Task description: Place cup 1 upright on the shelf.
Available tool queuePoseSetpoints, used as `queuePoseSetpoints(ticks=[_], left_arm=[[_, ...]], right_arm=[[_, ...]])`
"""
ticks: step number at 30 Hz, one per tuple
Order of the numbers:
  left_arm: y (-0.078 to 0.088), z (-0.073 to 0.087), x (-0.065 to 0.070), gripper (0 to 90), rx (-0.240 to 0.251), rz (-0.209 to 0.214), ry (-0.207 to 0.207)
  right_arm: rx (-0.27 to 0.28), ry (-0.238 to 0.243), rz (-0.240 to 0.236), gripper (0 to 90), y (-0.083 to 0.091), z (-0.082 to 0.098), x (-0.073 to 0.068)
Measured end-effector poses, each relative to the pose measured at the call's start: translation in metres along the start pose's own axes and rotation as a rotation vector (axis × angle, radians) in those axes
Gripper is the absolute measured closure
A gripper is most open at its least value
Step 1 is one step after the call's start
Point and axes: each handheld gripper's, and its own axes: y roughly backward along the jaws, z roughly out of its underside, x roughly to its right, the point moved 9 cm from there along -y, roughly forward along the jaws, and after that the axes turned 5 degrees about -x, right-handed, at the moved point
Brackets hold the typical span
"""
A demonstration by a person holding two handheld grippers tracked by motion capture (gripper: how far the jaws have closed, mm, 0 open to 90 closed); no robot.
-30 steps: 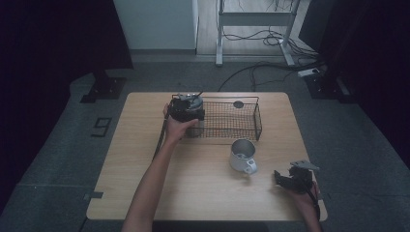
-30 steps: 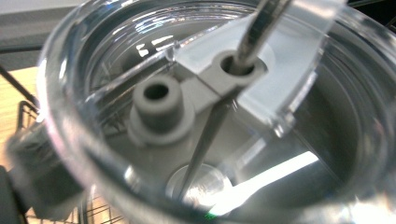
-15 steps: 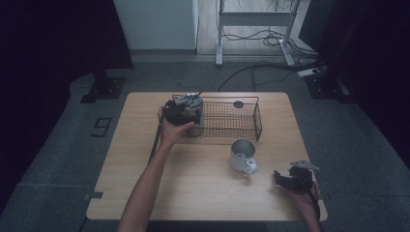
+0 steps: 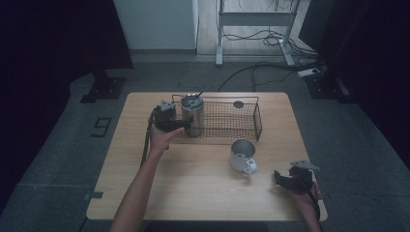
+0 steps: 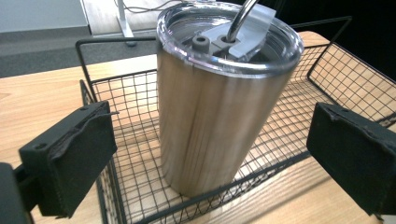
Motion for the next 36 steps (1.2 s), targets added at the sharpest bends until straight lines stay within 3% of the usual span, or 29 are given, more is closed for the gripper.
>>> queuePoseSetpoints(ticks=[14,24,28,36], left_arm=[[0.036,0.031,0.014,2.1,0.0,0.014,-0.07],[0.062,0.068,0.018,2.3,-0.029,0.006,-0.116],[0.068,0.087,0.021,2.6,-0.038,-0.02,-0.143],[0.071,0.124,0.019,2.9,-0.076,-0.006,-0.119]], right_arm=[[-0.001,-0.001,0.0,15.6,0.0,0.0,0.0],[-0.002,-0.002,0.0,15.6,0.0,0.0,0.0],[-0.001,-0.001,0.0,15.6,0.0,0.0,0.0],[-0.001,-0.001,0.0,15.6,0.0,0.0,0.0]])
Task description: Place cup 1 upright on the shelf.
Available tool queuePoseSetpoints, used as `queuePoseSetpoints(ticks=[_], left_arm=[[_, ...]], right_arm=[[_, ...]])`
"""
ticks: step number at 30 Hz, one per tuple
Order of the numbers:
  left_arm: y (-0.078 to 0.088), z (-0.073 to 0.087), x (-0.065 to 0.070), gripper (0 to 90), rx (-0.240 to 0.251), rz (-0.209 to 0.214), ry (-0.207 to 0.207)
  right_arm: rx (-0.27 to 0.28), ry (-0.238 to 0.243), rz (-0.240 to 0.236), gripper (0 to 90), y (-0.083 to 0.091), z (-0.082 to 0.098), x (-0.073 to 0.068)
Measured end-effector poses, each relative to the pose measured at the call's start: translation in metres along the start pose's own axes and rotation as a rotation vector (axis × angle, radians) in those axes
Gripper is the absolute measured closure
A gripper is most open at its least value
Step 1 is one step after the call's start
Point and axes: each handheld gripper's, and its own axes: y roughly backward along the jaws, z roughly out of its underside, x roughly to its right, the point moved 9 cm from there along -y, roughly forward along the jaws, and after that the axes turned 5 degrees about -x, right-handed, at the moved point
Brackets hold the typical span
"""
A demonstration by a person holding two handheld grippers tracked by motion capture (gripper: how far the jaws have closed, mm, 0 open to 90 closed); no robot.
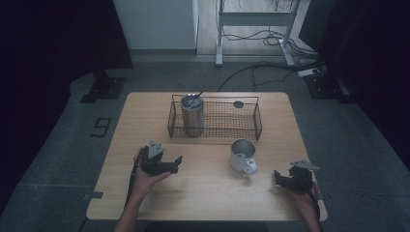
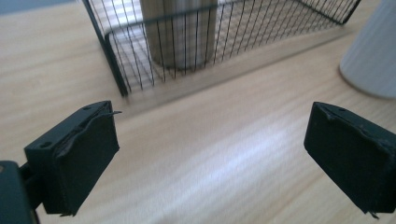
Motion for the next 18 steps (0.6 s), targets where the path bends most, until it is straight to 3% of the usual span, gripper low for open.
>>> queuePoseSetpoints(ticks=[8,11,18], left_arm=[[-0.005,0.031,0.001,4.3,-0.045,0.019,0.036],[-0.006,0.042,0.002,4.4,-0.076,0.015,0.022],[-0.003,0.051,0.001,5.1,-0.081,0.025,0.051]], right_arm=[[0.0,0.0,0.001,15.6,0.0,0.0,0.0],[0.0,0.0,0.0,15.6,0.0,0.0,0.0],[0.0,0.0,0.0,15.6,0.0,0.0,0.0]])
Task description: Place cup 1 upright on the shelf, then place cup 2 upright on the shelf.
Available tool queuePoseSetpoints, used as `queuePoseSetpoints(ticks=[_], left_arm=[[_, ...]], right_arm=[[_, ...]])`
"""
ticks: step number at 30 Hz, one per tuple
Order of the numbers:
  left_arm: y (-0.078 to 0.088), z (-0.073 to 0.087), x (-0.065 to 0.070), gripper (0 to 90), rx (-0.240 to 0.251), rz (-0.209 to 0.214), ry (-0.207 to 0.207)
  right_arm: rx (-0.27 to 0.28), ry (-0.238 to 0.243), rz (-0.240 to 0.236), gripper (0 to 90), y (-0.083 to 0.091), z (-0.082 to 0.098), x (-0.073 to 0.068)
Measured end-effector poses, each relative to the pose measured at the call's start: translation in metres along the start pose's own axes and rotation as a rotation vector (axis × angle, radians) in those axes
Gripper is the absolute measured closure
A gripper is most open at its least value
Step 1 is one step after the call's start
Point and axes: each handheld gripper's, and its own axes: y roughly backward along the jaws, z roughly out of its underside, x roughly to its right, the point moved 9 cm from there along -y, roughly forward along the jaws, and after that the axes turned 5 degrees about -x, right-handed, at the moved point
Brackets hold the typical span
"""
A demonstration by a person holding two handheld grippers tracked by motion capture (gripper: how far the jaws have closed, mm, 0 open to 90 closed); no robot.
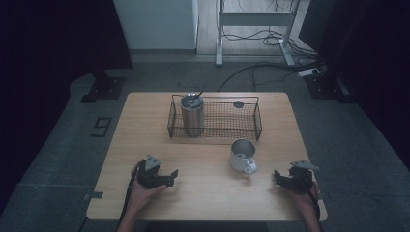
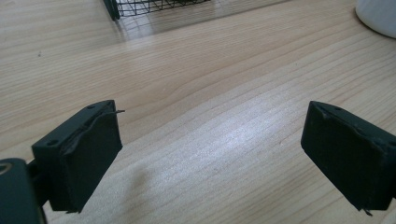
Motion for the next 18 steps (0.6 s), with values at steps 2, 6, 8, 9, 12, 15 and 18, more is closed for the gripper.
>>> queuePoseSetpoints(ticks=[2,6,8,9,12,15,18], left_arm=[[0.0,0.001,0.0,5.4,0.0,0.001,0.001],[-0.001,0.002,0.002,5.4,-0.005,-0.003,-0.008],[0.0,0.001,0.002,5.4,-0.004,-0.002,-0.011],[0.0,0.001,0.003,5.4,-0.003,-0.001,-0.011],[0.002,0.0,0.002,5.4,0.004,0.0,-0.01],[0.003,-0.001,0.003,5.6,0.009,0.005,-0.006],[0.003,-0.001,0.003,5.6,0.007,0.008,-0.007]], right_arm=[[0.0,0.0,0.0,15.6,0.0,0.0,0.0],[0.0,0.002,-0.003,15.0,0.0,0.0,0.0],[0.0,0.001,-0.006,15.0,0.0,0.0,0.0],[0.001,-0.004,-0.008,15.2,0.0,0.0,0.0],[0.044,-0.042,-0.047,15.7,0.004,-0.004,0.0],[0.069,-0.04,-0.046,15.8,0.009,-0.007,0.0],[0.094,-0.043,-0.064,16.0,0.016,-0.011,-0.004]])
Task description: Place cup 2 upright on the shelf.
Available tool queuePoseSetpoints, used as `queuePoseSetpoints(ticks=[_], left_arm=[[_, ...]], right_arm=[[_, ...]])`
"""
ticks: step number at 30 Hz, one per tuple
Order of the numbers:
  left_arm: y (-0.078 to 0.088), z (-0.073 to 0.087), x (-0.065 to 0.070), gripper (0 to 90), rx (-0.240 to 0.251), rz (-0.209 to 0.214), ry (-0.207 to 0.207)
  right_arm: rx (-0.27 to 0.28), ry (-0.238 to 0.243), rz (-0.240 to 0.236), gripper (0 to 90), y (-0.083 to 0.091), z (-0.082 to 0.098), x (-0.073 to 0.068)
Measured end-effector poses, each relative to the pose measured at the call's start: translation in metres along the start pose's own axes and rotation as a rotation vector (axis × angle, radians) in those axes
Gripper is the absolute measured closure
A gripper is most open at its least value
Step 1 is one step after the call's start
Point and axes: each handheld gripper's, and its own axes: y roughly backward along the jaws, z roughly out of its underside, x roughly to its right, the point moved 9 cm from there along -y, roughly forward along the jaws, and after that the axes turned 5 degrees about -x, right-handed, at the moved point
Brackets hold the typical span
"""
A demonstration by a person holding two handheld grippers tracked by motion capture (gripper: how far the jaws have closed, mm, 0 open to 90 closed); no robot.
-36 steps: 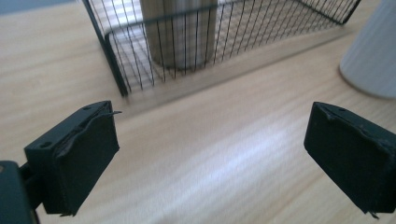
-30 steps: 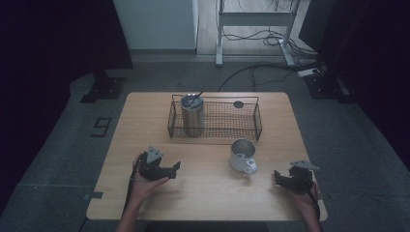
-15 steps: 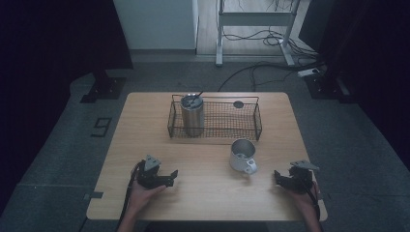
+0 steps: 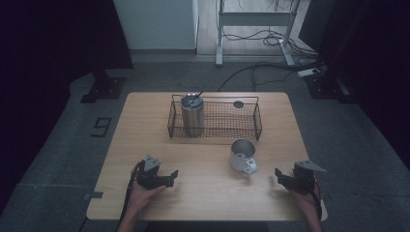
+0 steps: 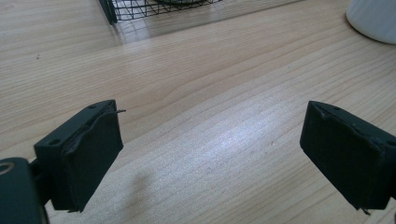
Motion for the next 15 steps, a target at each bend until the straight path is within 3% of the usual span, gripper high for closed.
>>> queuePoseSetpoints(ticks=[7,11,15], left_arm=[[0.003,0.0,-0.001,5.8,0.002,-0.004,0.006],[0.007,-0.001,-0.003,7.2,0.017,-0.002,0.017],[0.007,-0.001,0.001,7.2,0.014,0.002,0.002]], right_arm=[[0.065,0.024,-0.042,16.9,0.015,-0.014,-0.016],[0.076,0.035,-0.075,16.9,0.021,-0.017,-0.027],[0.087,0.03,-0.103,16.9,0.025,-0.02,-0.033]])
